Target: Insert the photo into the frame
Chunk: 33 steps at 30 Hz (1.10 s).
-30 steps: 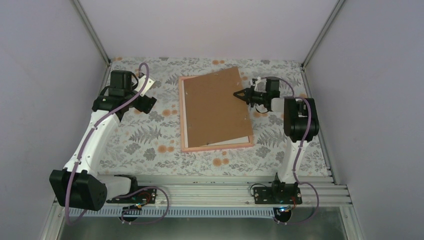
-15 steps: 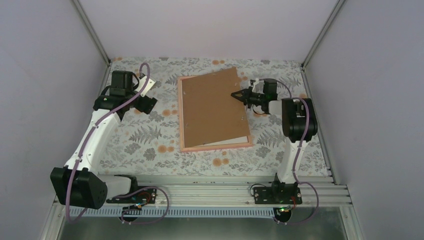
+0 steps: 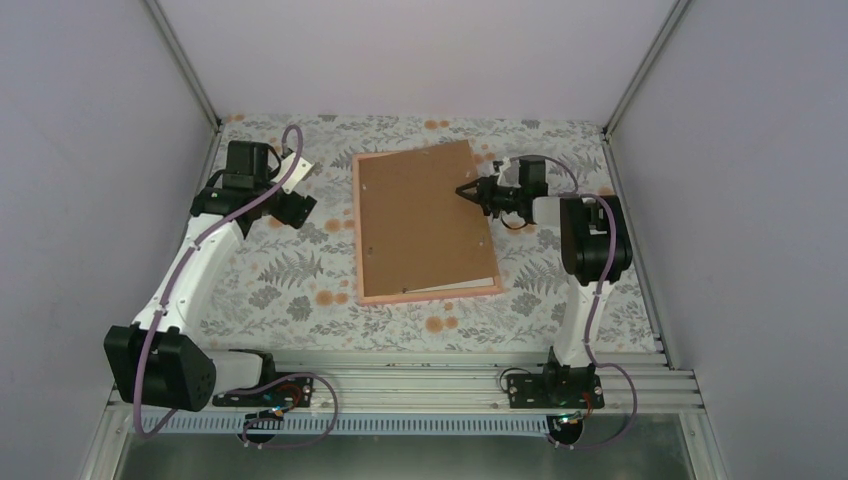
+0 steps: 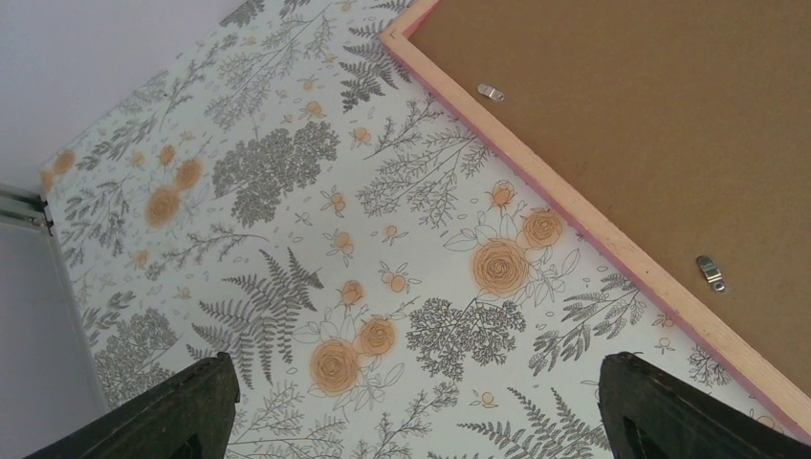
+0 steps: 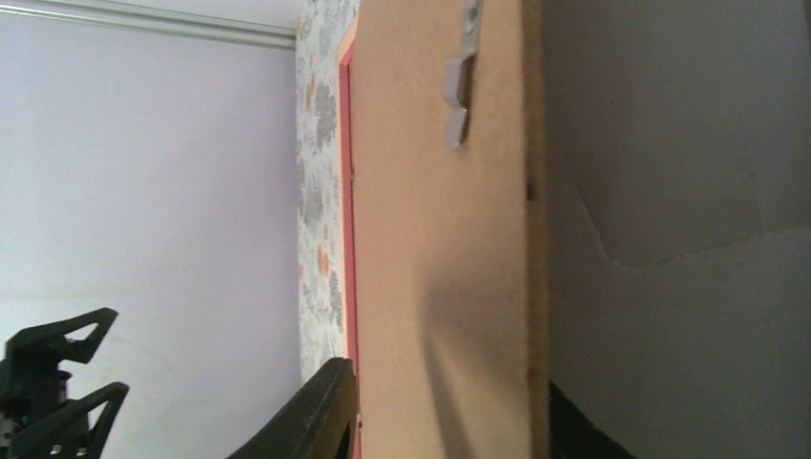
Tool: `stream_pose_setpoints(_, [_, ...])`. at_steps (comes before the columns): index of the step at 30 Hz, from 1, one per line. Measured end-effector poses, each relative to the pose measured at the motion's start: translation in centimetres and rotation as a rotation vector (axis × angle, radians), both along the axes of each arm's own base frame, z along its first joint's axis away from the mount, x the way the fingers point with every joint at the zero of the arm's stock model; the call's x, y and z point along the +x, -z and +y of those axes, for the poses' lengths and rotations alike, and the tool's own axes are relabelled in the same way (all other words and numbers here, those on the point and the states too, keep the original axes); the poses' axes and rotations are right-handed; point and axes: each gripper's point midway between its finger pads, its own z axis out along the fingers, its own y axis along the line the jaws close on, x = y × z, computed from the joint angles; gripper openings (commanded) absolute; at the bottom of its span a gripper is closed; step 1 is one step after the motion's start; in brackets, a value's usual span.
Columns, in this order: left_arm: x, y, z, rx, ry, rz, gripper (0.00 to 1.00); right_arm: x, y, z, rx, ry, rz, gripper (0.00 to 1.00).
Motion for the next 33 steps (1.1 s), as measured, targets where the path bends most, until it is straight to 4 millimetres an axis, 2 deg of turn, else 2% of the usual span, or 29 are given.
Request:
stream_pose_setpoints(1, [0.0, 0.1, 0.0, 0.0, 0.0, 0.002, 0.94, 0.1, 0.1, 0.1, -0.016, -0.005, -0.002, 0.53])
stream_pose_setpoints(3, [0.1, 0.2, 0.0, 0.0, 0.0, 0.005, 0.94, 0.3, 0.1, 0.2, -0.048, -0.011, -0.01, 0.65])
stream_pose_setpoints(8, [0.2, 0.3, 0.0, 0.0, 0.001, 0.01, 0.94, 1.0, -0.3, 0.6, -0.123, -0.037, -0.044, 0.8])
stream_pose_setpoints(12, [0.3, 0.2, 0.0, 0.0, 0.001, 0.008, 0.94, 0.9, 0.2, 0.8, -0.189, -0.05, -0.047, 0.98])
stream_pose_setpoints(18, [0.6, -0.2, -0.1, 0.0, 0.001, -0.004, 0.94, 0.1, 1.3, 0.7, -0.325, -0.057, -0.041, 1.0])
stream_pose_setpoints(26, [1.2, 0.1, -0.1, 0.007, 0.002, 0.005, 0.97, -0.2, 0.4, 1.4, -0.447, -0.082, -0.101, 1.0])
stream_pose_setpoints(33, [1.6, -0.4, 0.3, 0.026, -0.011, -0.017, 1.0, 0.1, 1.0, 0.0, -0.586, -0.071, -0.106, 1.0])
